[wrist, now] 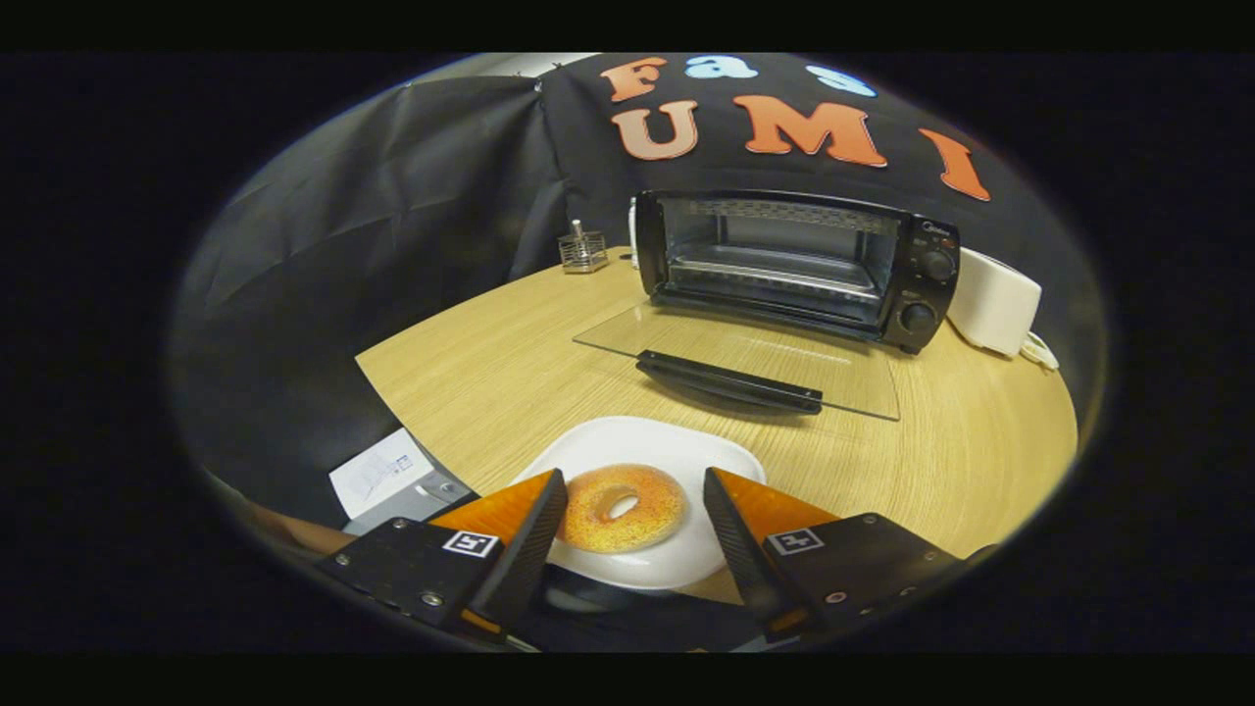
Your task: Open the toaster oven, put the food inside, and close the toaster oven door.
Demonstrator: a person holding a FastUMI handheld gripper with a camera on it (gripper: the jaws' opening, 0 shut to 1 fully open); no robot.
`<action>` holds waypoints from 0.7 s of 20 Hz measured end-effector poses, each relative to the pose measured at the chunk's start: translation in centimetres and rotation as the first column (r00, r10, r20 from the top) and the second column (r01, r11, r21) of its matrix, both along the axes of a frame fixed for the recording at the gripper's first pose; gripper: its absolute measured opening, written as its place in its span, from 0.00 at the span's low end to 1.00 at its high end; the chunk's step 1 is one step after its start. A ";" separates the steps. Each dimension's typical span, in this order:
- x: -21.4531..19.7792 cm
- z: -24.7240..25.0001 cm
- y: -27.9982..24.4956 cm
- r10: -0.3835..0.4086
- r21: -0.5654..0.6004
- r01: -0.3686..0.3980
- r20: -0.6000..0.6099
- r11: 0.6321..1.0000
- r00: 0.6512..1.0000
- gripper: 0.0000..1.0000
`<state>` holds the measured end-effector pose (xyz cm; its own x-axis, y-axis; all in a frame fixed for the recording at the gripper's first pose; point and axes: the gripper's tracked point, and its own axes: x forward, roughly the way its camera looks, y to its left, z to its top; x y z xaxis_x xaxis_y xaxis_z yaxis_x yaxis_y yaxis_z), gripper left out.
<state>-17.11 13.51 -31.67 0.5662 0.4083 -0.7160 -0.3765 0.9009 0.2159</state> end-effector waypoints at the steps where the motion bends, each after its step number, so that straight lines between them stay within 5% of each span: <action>1: 0.0 -0.2 0.1 -0.002 0.006 0.002 -0.007 1.000 1.000 0.84; 4: -0.4 -1.2 1.4 0.000 0.073 0.005 -0.067 0.997 0.998 0.82; 14: 1.8 -1.0 0.2 -0.136 0.146 0.147 -0.081 0.978 0.987 0.24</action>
<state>-15.28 13.66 -32.66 0.5761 0.4341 -0.6926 -0.2266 0.8989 0.3750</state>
